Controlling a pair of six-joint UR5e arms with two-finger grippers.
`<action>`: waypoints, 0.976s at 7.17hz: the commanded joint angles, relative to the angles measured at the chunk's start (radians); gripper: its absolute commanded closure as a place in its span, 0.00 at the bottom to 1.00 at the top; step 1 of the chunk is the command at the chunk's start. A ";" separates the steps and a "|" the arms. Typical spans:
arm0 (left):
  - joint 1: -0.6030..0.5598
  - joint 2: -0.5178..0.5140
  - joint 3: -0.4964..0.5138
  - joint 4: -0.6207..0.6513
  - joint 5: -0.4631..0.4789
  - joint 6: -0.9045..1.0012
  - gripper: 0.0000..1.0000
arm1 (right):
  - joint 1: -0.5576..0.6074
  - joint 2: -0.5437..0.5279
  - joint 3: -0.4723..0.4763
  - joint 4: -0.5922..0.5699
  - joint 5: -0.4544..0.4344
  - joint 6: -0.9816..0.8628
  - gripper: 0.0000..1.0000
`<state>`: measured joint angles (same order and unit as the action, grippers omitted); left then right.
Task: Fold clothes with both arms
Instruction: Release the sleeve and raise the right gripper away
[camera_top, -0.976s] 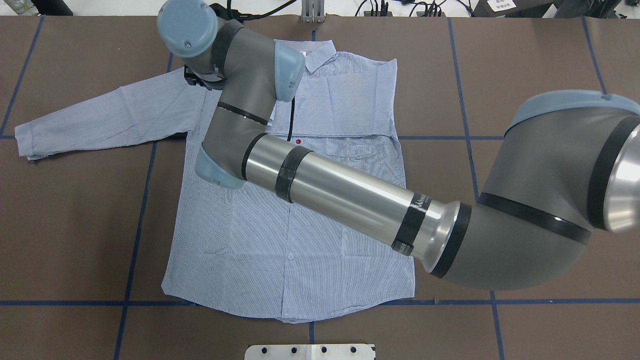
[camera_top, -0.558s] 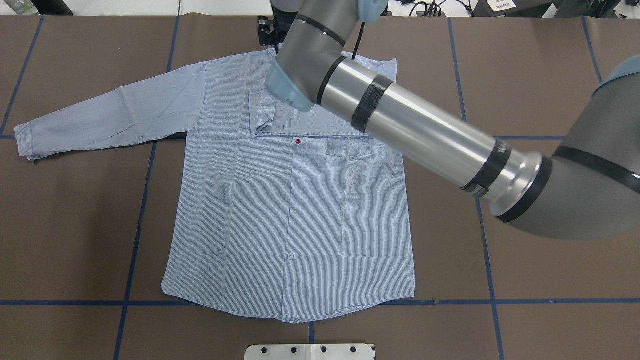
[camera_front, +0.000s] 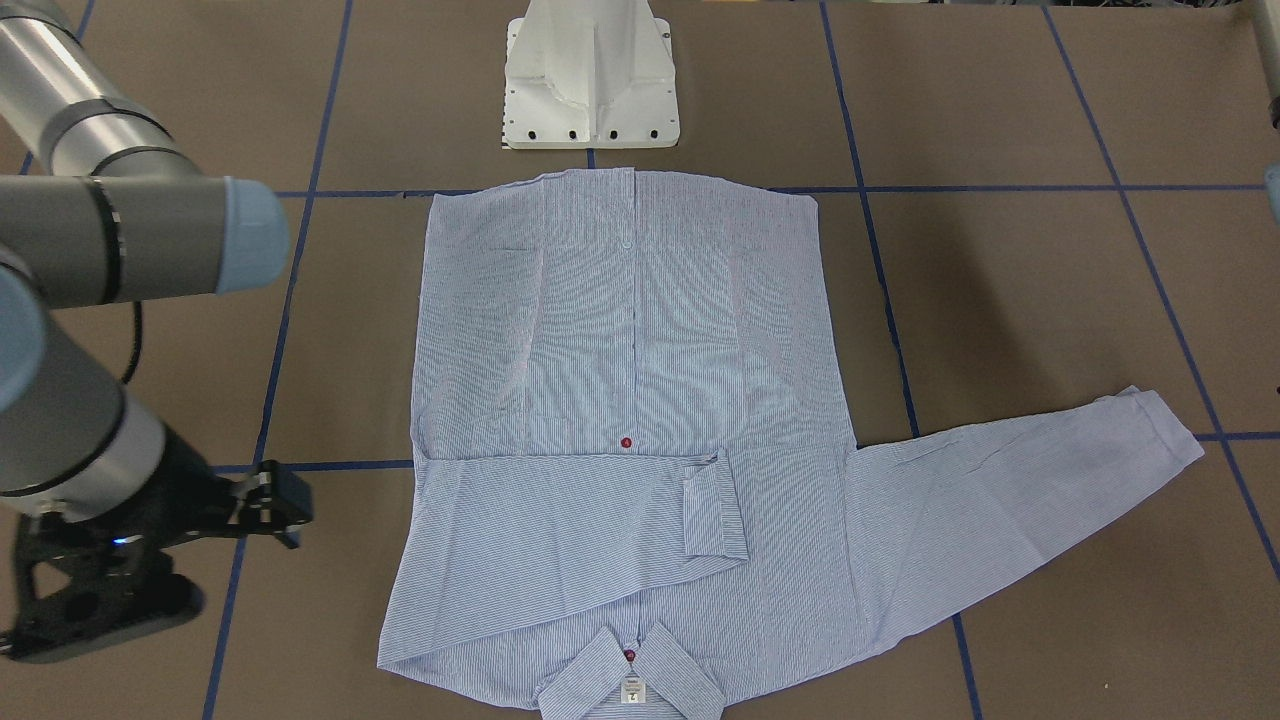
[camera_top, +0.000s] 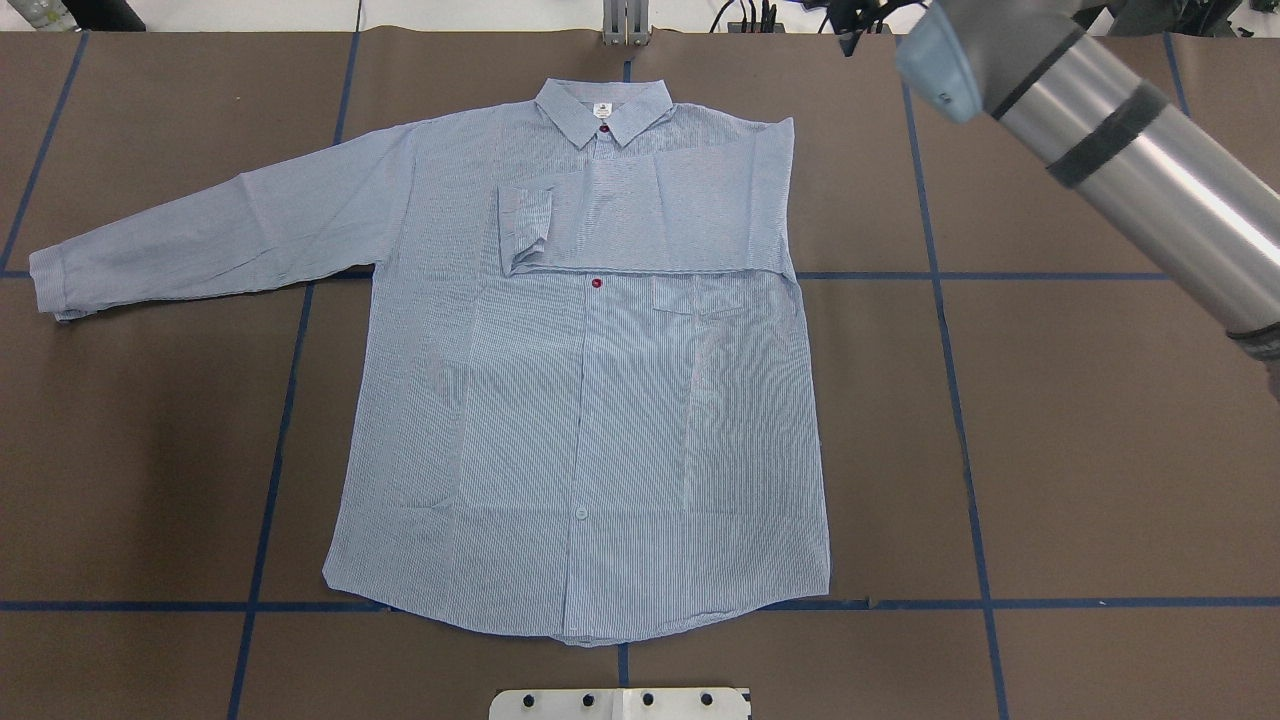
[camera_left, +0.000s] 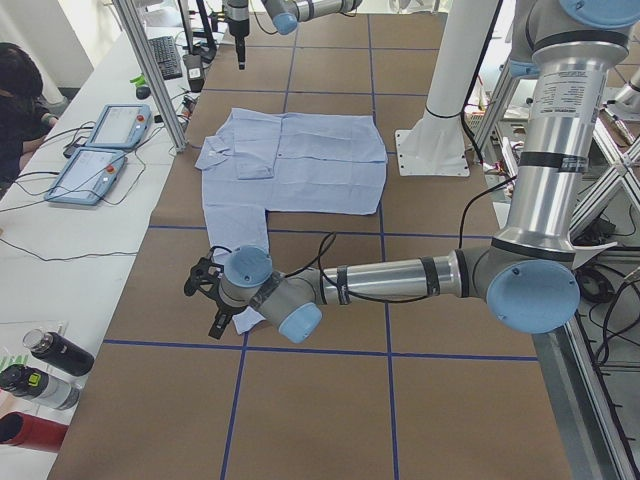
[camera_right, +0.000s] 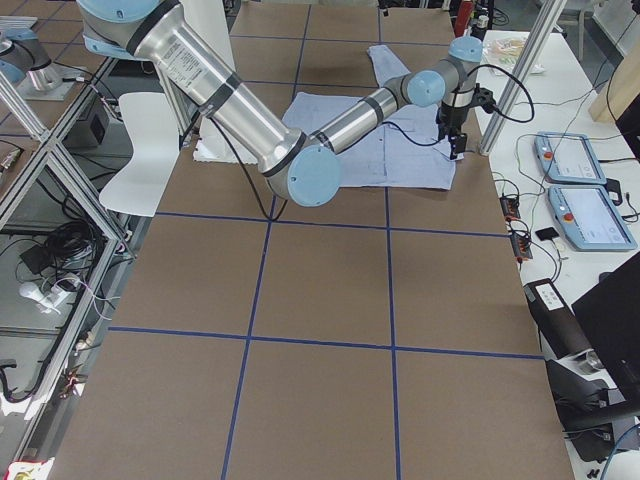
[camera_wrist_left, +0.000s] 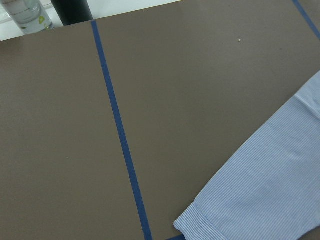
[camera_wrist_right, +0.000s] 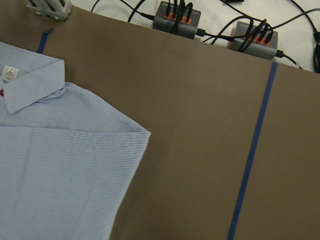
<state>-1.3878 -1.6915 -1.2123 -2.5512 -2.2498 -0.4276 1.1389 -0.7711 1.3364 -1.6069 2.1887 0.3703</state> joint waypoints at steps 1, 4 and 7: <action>0.109 0.000 0.062 -0.147 0.041 -0.216 0.00 | 0.135 -0.211 0.125 0.005 0.085 -0.207 0.00; 0.219 0.000 0.115 -0.262 0.159 -0.350 0.02 | 0.153 -0.275 0.159 0.007 0.105 -0.245 0.00; 0.248 0.000 0.144 -0.262 0.156 -0.365 0.16 | 0.153 -0.272 0.161 0.007 0.105 -0.234 0.00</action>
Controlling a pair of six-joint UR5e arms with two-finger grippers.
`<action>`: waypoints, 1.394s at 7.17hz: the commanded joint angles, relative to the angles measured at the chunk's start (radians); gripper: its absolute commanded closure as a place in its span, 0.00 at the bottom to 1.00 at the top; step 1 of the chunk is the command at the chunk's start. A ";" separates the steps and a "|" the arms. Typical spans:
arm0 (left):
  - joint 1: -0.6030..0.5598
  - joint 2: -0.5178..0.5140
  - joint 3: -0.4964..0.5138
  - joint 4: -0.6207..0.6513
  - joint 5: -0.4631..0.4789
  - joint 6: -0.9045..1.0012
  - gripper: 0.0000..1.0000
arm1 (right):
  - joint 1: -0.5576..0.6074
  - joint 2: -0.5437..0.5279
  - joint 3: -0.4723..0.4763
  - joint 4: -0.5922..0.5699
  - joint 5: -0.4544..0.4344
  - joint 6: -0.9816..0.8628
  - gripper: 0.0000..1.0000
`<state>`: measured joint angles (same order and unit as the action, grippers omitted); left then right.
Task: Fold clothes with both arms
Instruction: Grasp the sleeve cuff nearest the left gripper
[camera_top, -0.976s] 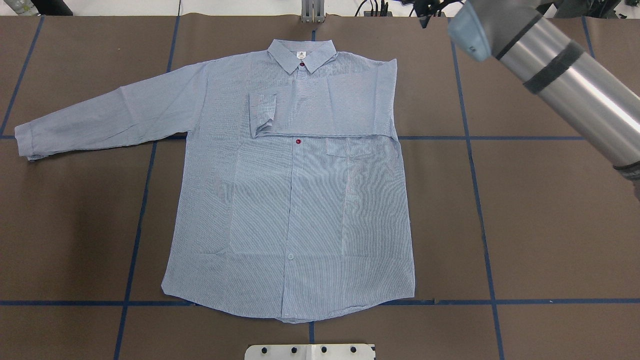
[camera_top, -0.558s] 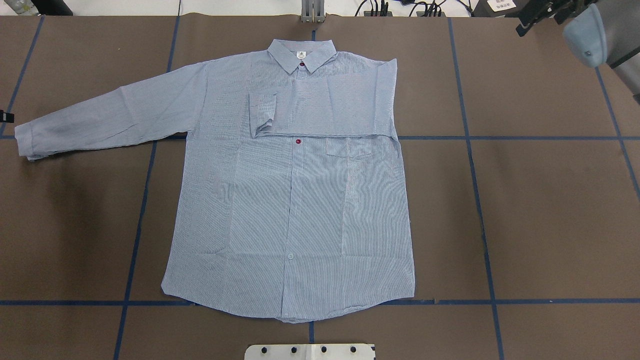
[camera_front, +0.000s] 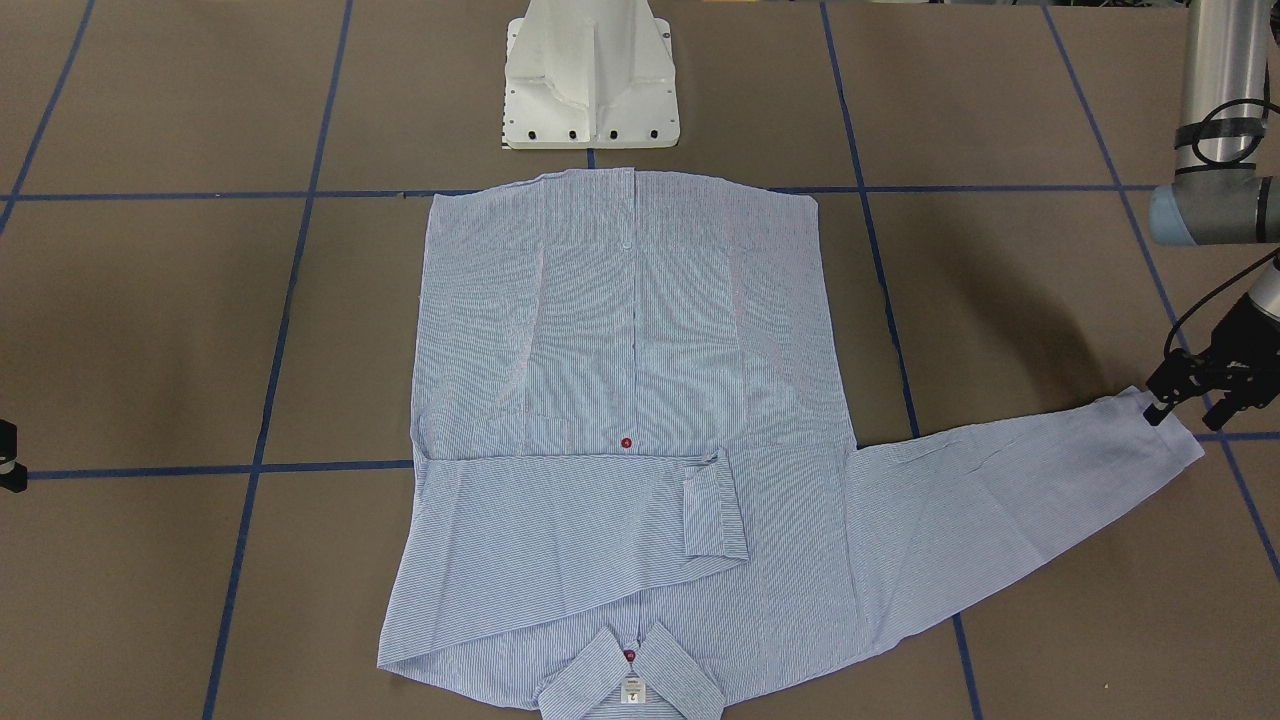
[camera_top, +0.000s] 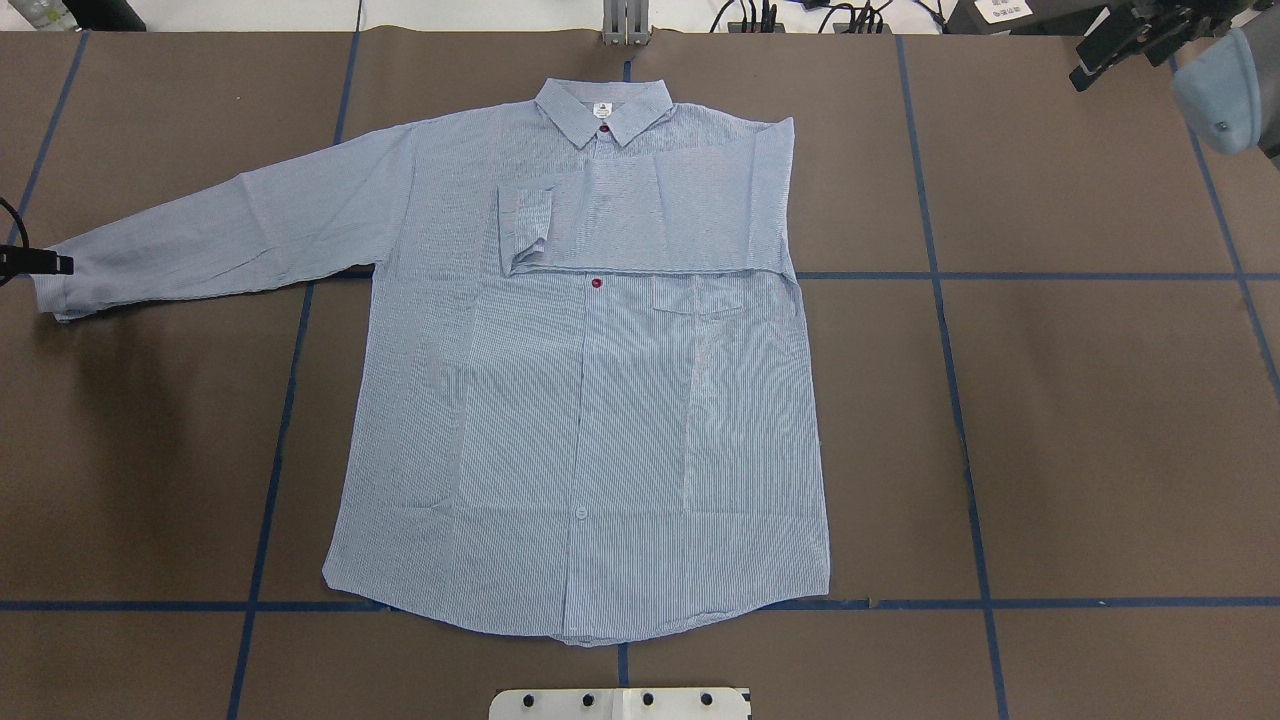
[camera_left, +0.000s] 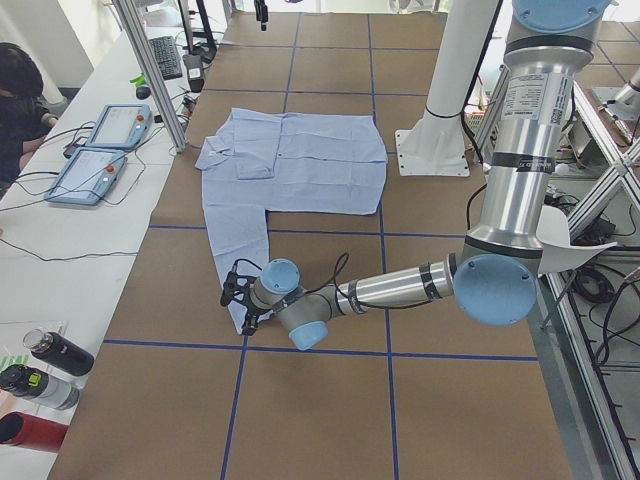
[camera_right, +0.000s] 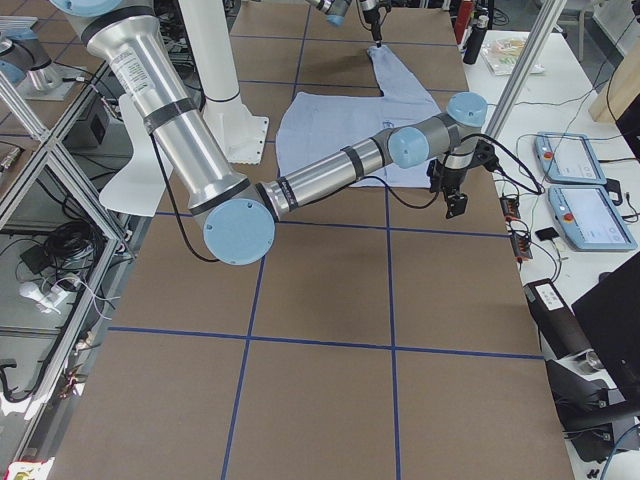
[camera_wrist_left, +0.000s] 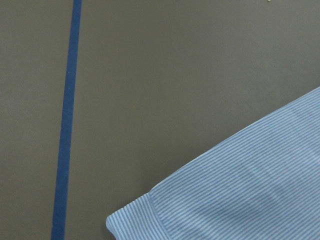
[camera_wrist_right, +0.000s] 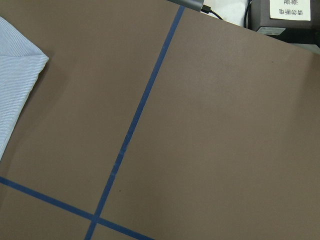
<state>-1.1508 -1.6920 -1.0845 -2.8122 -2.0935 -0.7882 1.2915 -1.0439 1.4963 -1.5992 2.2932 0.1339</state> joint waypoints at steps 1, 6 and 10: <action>0.016 0.000 0.018 0.000 -0.005 -0.005 0.18 | 0.000 0.002 0.002 -0.001 0.000 0.004 0.00; 0.040 0.005 0.003 -0.013 -0.026 -0.077 1.00 | 0.000 0.001 0.018 0.001 0.000 0.009 0.00; 0.033 0.000 -0.173 0.057 -0.123 -0.082 1.00 | 0.000 -0.011 0.030 -0.001 -0.001 0.015 0.00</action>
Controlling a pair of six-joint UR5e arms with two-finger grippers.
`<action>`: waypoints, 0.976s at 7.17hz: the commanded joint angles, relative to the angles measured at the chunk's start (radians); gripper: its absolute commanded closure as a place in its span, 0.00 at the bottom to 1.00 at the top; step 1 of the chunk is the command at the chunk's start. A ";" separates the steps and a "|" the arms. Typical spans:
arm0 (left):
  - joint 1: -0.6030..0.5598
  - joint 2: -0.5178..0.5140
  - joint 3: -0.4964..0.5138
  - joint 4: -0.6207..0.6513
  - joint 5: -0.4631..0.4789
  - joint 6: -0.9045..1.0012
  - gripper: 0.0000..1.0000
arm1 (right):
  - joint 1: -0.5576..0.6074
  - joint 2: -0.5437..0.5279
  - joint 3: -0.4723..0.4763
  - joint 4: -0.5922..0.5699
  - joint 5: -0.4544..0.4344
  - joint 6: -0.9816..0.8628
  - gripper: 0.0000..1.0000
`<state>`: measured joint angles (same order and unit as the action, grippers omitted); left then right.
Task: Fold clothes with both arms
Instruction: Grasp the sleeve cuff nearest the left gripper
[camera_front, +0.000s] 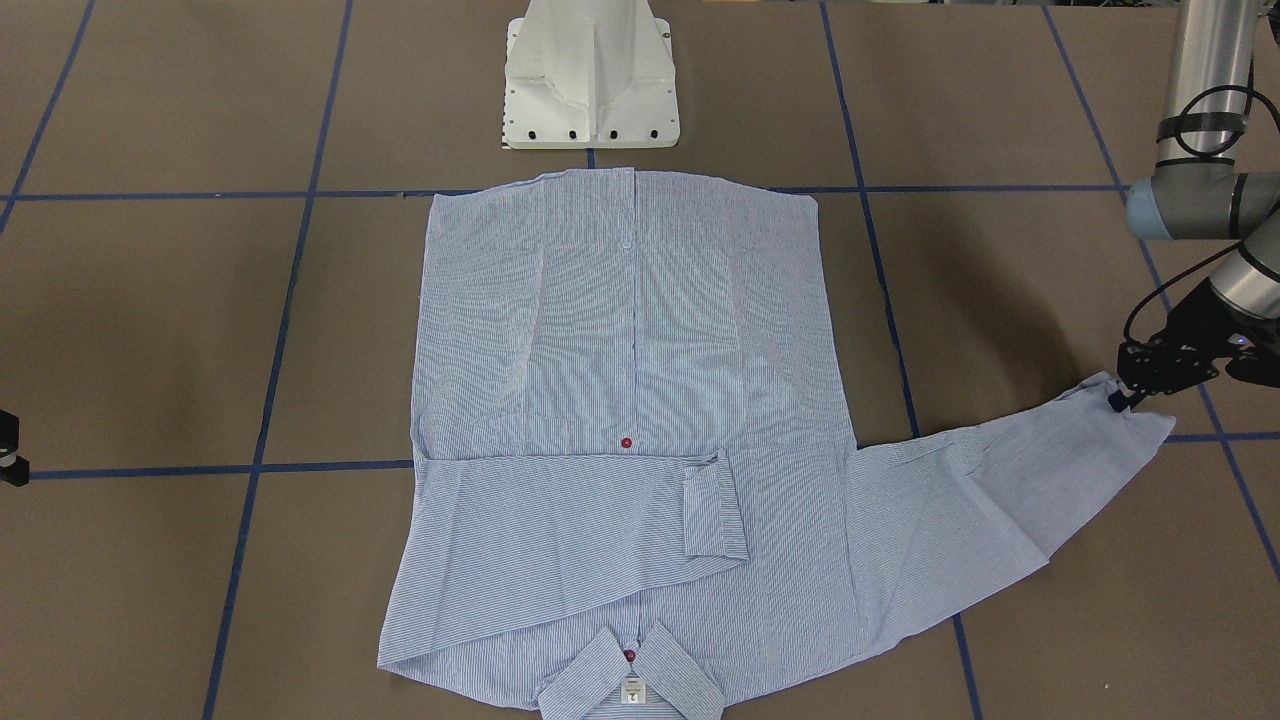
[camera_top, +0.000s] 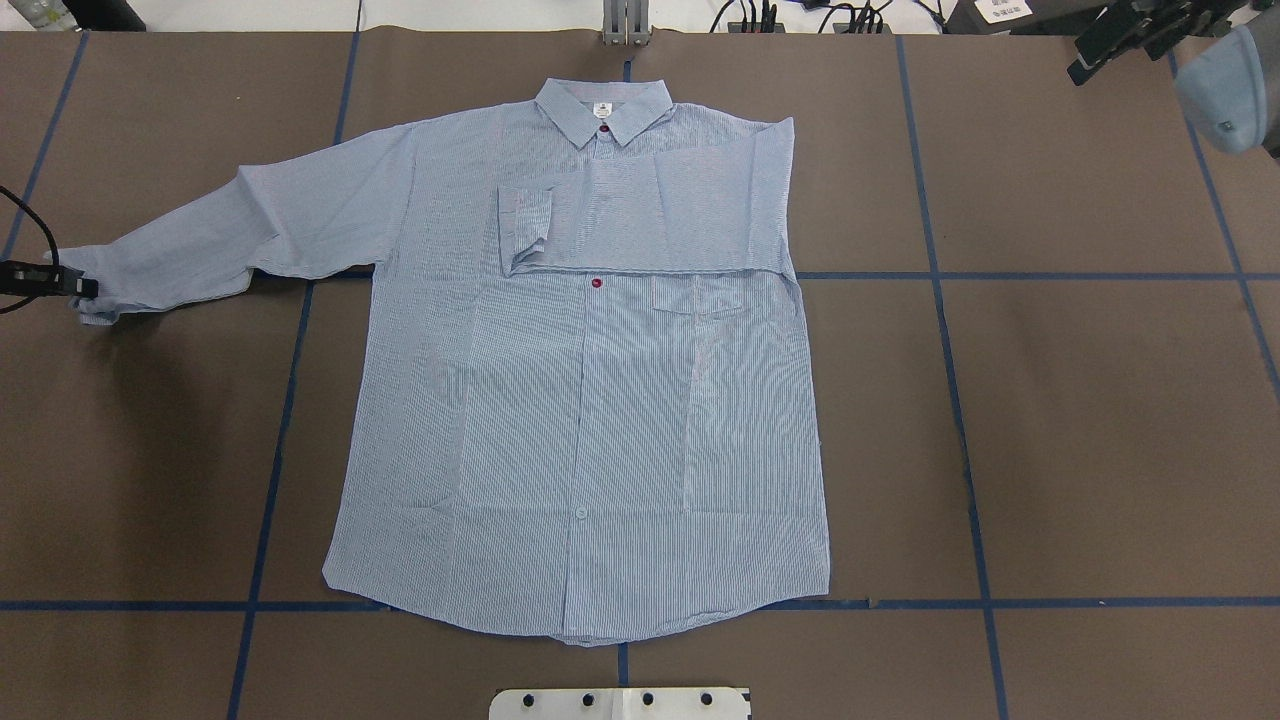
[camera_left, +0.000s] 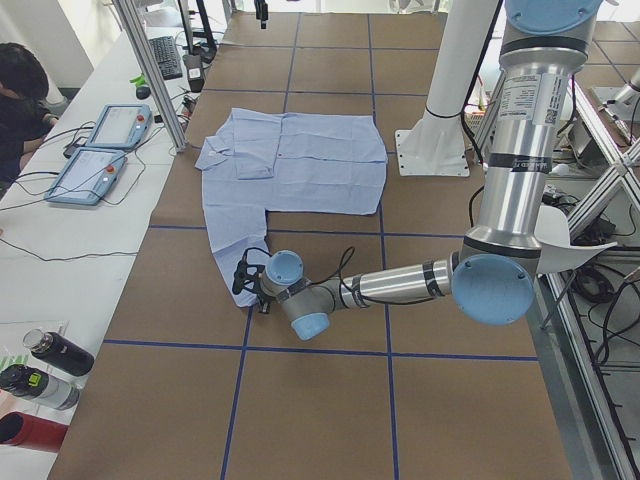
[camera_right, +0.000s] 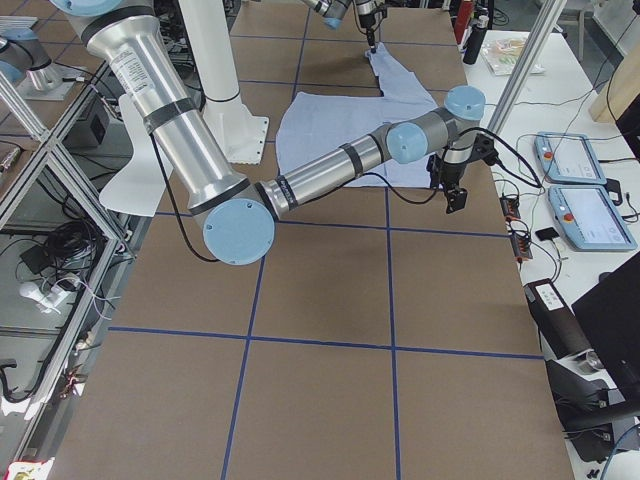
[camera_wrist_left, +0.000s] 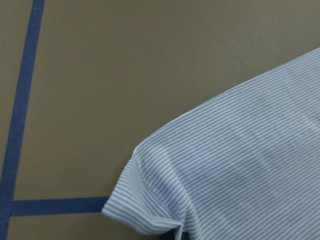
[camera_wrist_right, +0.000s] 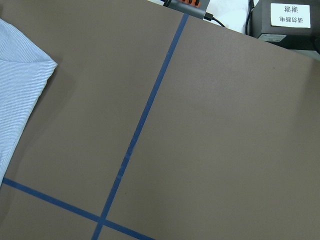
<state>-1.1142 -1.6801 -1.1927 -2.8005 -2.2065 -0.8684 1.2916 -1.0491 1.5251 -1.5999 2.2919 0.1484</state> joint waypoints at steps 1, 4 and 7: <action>-0.007 -0.032 -0.143 0.155 -0.015 0.002 1.00 | 0.000 -0.008 0.001 0.001 0.000 0.000 0.00; -0.001 -0.294 -0.382 0.786 -0.002 -0.003 1.00 | 0.000 -0.009 0.000 0.000 0.000 0.000 0.00; 0.152 -0.574 -0.363 0.998 0.010 -0.250 1.00 | 0.000 -0.017 0.000 0.000 0.000 0.000 0.00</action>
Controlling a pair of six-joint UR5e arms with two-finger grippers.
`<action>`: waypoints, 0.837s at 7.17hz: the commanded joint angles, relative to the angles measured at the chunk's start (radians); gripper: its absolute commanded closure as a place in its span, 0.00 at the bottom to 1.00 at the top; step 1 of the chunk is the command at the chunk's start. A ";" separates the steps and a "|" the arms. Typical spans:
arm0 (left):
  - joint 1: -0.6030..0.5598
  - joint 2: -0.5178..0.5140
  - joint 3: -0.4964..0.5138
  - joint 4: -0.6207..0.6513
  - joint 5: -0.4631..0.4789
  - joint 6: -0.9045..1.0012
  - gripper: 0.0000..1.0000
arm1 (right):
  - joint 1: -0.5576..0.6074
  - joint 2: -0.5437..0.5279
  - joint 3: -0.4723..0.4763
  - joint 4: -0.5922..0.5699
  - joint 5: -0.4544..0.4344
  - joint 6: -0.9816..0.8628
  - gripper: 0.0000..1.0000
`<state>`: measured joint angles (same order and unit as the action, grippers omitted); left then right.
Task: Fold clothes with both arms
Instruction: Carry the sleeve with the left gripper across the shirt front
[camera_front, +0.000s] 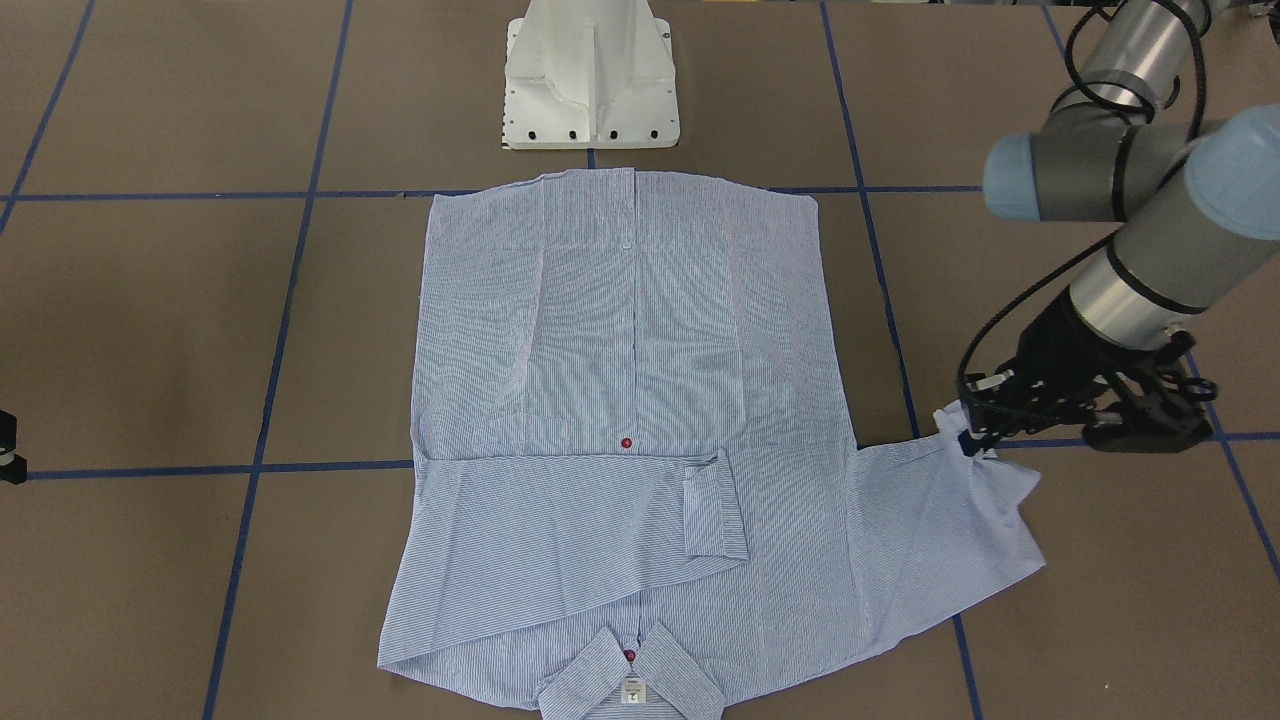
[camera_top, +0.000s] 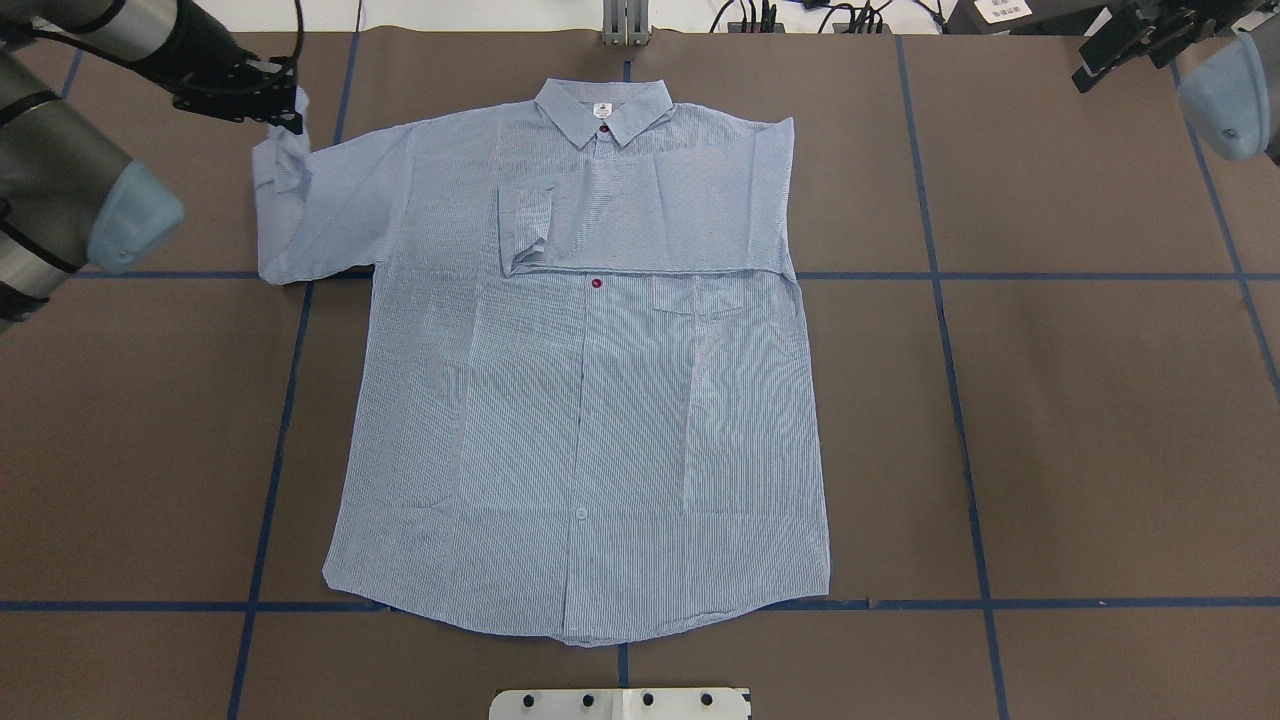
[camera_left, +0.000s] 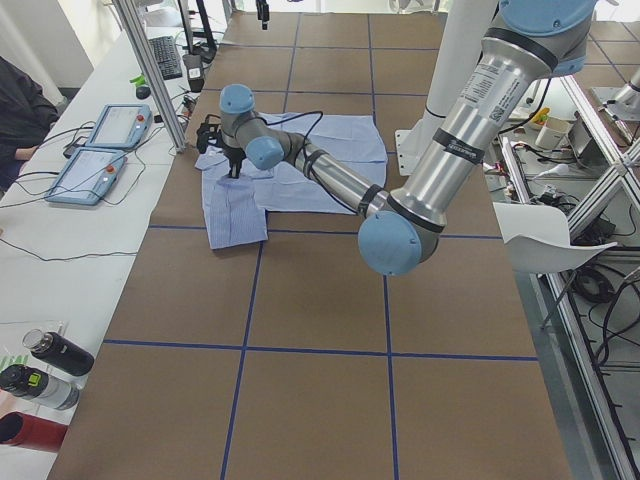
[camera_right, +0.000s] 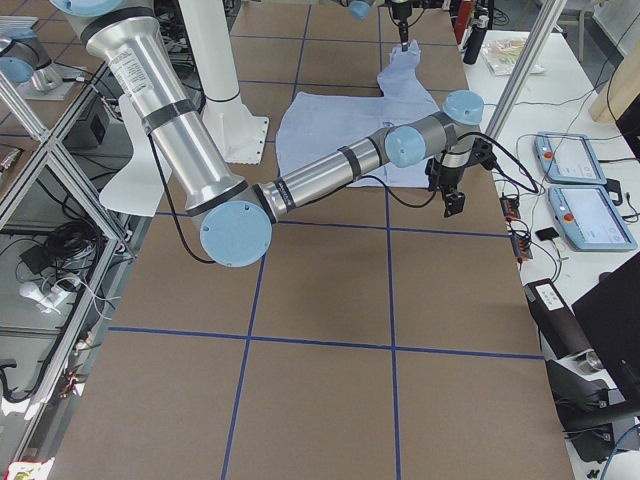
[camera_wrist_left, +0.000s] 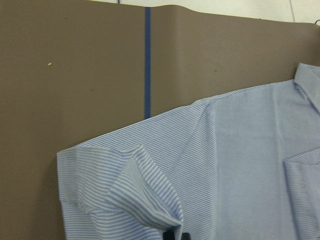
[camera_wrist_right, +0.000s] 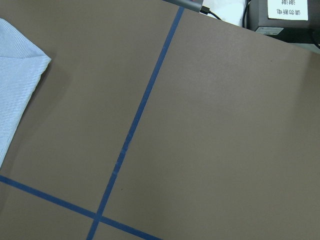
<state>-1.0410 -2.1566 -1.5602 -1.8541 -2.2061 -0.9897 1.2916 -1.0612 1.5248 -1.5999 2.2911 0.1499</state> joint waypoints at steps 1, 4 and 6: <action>0.131 -0.148 0.023 0.053 0.023 -0.192 1.00 | 0.000 -0.011 0.000 0.000 0.001 -0.001 0.00; 0.251 -0.322 0.152 0.042 0.127 -0.358 1.00 | 0.000 -0.013 -0.002 0.000 0.001 0.000 0.00; 0.301 -0.397 0.239 0.027 0.181 -0.431 1.00 | -0.002 -0.013 -0.005 0.000 0.001 0.000 0.00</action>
<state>-0.7747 -2.5108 -1.3698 -1.8152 -2.0651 -1.3806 1.2907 -1.0739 1.5224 -1.6000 2.2918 0.1509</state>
